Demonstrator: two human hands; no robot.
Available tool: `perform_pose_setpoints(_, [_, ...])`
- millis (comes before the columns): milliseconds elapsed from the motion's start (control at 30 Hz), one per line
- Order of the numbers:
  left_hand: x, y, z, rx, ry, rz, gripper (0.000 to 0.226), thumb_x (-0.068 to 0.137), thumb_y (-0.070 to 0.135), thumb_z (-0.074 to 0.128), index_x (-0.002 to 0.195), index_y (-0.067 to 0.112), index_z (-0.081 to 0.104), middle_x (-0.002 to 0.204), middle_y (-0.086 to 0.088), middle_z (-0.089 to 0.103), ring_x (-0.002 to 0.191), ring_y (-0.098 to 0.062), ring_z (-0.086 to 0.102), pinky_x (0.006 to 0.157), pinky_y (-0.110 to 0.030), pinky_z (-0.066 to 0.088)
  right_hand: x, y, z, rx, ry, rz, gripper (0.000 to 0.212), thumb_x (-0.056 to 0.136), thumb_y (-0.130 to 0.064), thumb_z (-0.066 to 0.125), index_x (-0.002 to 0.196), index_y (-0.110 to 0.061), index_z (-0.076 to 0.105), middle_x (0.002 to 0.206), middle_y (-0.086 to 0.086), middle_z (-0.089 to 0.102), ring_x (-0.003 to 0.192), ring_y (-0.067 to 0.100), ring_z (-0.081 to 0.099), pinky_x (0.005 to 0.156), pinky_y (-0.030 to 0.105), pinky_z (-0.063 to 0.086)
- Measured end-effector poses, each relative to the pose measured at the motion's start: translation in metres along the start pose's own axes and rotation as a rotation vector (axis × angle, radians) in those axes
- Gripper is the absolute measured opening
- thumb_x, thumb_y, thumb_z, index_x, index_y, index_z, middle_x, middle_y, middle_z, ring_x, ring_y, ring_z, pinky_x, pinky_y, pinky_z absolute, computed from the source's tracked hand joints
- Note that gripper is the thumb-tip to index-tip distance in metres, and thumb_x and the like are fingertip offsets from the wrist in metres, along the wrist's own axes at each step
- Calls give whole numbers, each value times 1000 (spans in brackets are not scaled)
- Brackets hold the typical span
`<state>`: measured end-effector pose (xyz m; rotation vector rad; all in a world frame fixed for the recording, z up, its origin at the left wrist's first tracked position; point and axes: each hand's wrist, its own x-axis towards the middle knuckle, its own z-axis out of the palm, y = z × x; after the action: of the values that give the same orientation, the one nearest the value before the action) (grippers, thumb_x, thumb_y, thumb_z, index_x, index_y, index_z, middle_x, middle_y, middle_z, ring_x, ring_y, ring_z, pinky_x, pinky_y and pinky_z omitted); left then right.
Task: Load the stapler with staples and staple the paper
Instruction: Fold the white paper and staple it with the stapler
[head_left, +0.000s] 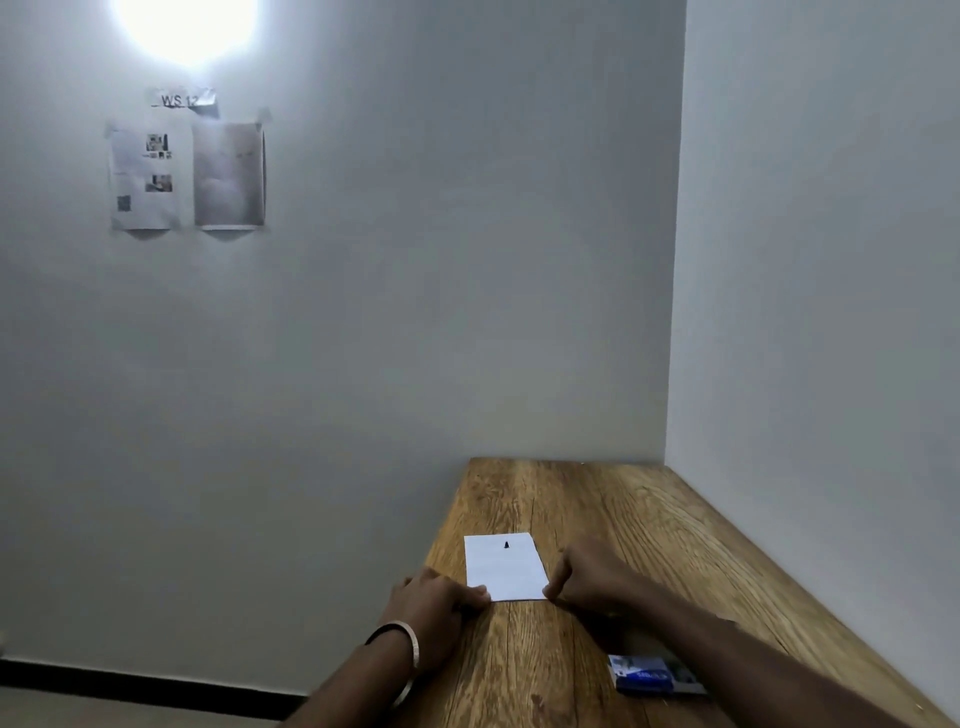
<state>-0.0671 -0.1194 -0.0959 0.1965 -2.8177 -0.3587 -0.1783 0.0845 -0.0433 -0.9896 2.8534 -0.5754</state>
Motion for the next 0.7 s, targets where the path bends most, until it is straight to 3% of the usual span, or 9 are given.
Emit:
perform_pose_setpoints(167, [-1,2,-1,17,22,15,33,102,36,41,128,50,54,129,8,61,120,-19,50,96,-31,36,4,-16,3,78,89,142,21,88,-6,64,107,2,72,108,14,73,99,24,70,88,39,57])
perform_pose_setpoints(267, [-2,2,-1,26,21,23,34,102,34,41,130,49,54,130,8,61,121,-19,49,99,-31,36,8,-27,1,238,89,265,14,88,2,63,101,6,66,98,18,67,90,28,69,70,33,56])
perform_pose_setpoints(400, [-3,2,-3,38,16,44,36,102,31,40,131,47,54,130,8,61,123,-18,49,103,-30,33,12,-32,3,450,89,440,9,88,3,66,95,1,63,101,17,67,86,23,69,71,29,57])
perform_pose_setpoints(600, [-4,4,-6,30,0,53,36,102,32,41,131,47,54,133,9,59,124,-18,49,104,-31,36,15,-27,10,678,175,526,10,84,8,67,87,3,59,91,17,64,68,23,65,51,26,50])
perform_pose_setpoints(700, [-4,4,-6,31,-3,47,36,101,31,43,131,48,54,133,9,59,124,-19,49,103,-31,36,13,-26,10,787,176,578,12,84,11,64,94,6,62,91,21,67,58,22,67,44,24,49])
